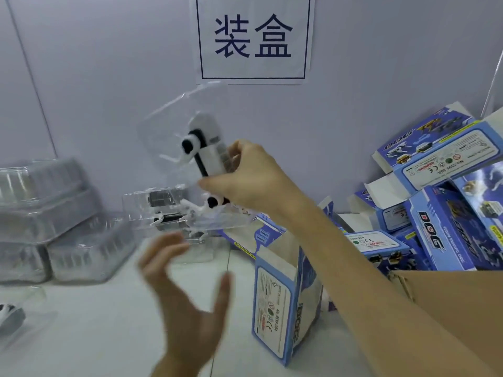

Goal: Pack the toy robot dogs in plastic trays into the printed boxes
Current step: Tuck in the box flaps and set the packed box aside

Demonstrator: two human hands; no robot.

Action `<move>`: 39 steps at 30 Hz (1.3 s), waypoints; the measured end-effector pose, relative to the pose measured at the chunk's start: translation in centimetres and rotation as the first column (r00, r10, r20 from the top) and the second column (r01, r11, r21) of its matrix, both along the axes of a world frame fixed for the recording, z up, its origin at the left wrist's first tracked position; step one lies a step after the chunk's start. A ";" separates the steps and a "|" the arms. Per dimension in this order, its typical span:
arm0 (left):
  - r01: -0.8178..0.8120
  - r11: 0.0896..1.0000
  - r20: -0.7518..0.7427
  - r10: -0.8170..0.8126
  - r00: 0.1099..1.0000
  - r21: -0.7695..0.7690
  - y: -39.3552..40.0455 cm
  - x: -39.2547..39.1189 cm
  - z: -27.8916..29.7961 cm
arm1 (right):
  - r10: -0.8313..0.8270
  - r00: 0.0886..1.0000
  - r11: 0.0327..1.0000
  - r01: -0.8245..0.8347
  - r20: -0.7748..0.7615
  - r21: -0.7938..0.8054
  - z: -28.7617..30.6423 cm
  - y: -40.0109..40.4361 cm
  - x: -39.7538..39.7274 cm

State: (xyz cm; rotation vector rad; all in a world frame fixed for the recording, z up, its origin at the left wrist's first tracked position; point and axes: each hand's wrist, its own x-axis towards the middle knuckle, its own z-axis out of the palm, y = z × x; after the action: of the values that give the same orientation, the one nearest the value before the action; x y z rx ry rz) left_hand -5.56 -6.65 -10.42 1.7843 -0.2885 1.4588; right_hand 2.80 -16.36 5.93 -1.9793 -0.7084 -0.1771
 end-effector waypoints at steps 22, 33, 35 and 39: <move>0.561 0.800 -0.633 -0.550 0.544 -0.212 4.9 2.2 -2.6 | 0.487 0.708 0.872 -0.357 -0.512 0.336 -3.4 -8.1 5.6; 0.561 0.791 -0.635 -0.568 0.523 -0.245 5.2 2.2 -2.5 | 0.591 0.577 0.804 -0.371 -0.563 0.465 -5.5 -7.7 5.2; 0.563 0.791 -0.632 -0.568 0.527 -0.241 5.2 2.2 -2.5 | 0.591 0.584 0.805 -0.382 -0.556 0.454 -5.2 -8.4 5.4; 0.557 0.786 -0.620 -0.584 0.524 -0.270 5.0 2.2 -2.4 | 0.570 0.625 0.820 -0.392 -0.534 0.417 -4.5 -9.4 5.4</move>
State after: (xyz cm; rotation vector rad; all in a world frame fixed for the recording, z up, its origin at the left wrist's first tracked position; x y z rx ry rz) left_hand -3.31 -1.66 -12.79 1.8125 -0.4065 0.2785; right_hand 8.19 -25.72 1.44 -1.3750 -0.6858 0.6916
